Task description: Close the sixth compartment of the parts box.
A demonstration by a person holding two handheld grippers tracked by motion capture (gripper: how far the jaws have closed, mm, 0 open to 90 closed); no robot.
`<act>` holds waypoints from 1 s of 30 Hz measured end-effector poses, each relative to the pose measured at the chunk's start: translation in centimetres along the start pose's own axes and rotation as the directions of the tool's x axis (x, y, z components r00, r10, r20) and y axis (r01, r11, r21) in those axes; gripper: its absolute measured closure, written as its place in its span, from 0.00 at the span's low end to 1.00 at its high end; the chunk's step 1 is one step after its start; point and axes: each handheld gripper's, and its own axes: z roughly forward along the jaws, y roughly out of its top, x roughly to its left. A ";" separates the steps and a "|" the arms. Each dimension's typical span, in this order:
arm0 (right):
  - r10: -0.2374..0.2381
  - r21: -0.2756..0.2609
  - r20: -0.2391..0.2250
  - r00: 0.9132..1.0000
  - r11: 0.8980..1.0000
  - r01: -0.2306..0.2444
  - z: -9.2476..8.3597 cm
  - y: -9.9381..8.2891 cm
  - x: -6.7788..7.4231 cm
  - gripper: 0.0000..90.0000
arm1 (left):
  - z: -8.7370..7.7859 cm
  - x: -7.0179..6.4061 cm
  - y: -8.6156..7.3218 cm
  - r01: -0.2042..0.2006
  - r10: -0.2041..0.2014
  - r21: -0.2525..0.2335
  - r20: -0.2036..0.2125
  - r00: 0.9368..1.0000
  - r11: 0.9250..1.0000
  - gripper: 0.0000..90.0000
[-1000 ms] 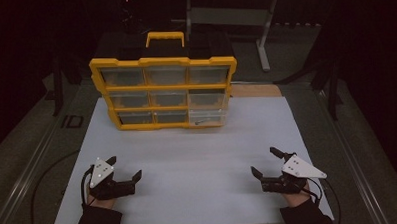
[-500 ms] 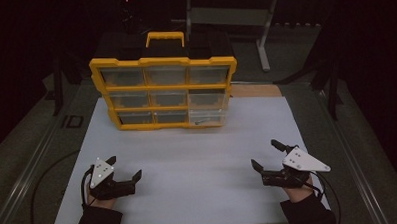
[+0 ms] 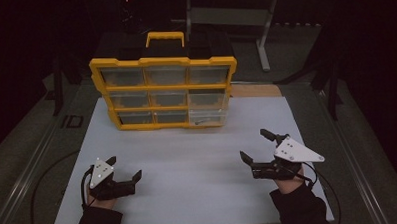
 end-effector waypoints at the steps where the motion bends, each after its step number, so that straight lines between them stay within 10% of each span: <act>1: -0.007 0.002 0.002 1.000 1.000 0.007 0.2 0.3 0.1 0.11 | 0.0 0.0 0.0 -0.001 0.001 0.000 -0.002 1.000 1.000 0.00; 30: -0.018 -0.016 0.051 0.999 1.000 0.018 5.2 3.2 2.9 0.12 | -0.2 0.0 0.1 -0.014 0.014 -0.005 -0.001 1.000 1.000 0.00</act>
